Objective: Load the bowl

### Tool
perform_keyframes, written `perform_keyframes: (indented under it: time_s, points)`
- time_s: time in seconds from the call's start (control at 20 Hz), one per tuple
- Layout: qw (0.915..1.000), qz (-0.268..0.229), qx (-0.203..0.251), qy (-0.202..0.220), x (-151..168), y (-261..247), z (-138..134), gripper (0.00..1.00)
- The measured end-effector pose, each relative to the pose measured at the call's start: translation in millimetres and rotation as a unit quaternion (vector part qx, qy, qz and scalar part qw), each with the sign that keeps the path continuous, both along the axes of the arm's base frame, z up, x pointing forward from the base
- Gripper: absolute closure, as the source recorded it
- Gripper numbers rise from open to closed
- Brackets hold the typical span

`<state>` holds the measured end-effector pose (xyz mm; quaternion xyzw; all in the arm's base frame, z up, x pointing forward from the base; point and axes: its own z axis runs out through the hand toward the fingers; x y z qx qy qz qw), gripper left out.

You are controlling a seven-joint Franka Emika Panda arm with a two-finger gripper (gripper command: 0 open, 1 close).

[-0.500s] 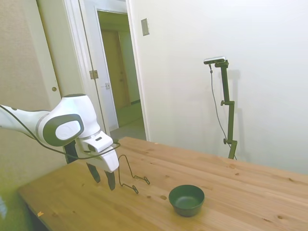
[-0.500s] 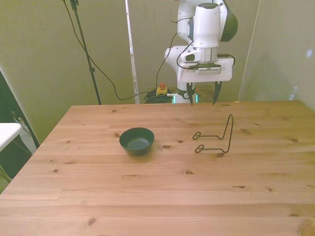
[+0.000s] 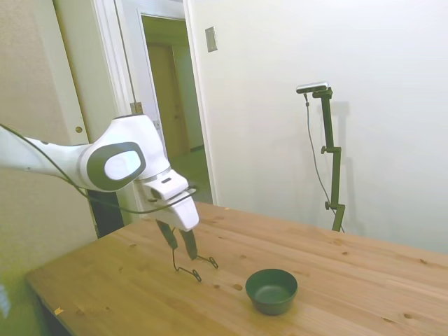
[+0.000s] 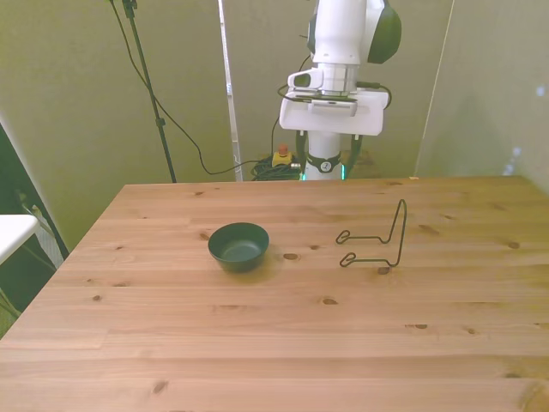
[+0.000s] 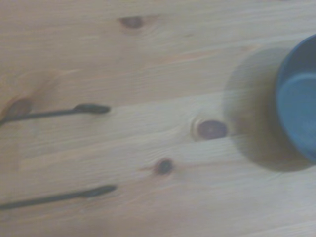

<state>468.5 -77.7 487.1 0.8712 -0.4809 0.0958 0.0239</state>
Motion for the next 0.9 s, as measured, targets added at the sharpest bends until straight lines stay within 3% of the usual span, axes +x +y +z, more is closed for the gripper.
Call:
perform_keyframes:
  time_s: [0.15,0.45,0.9]
  points:
    - [0.9993,-0.018,-0.024,0.022,33,-23,-4,0.00]
    - [0.9967,-0.039,-0.039,0.059,93,-57,-39,0.00]
    - [0.9926,-0.058,-0.055,0.092,121,-88,-54,0.00]
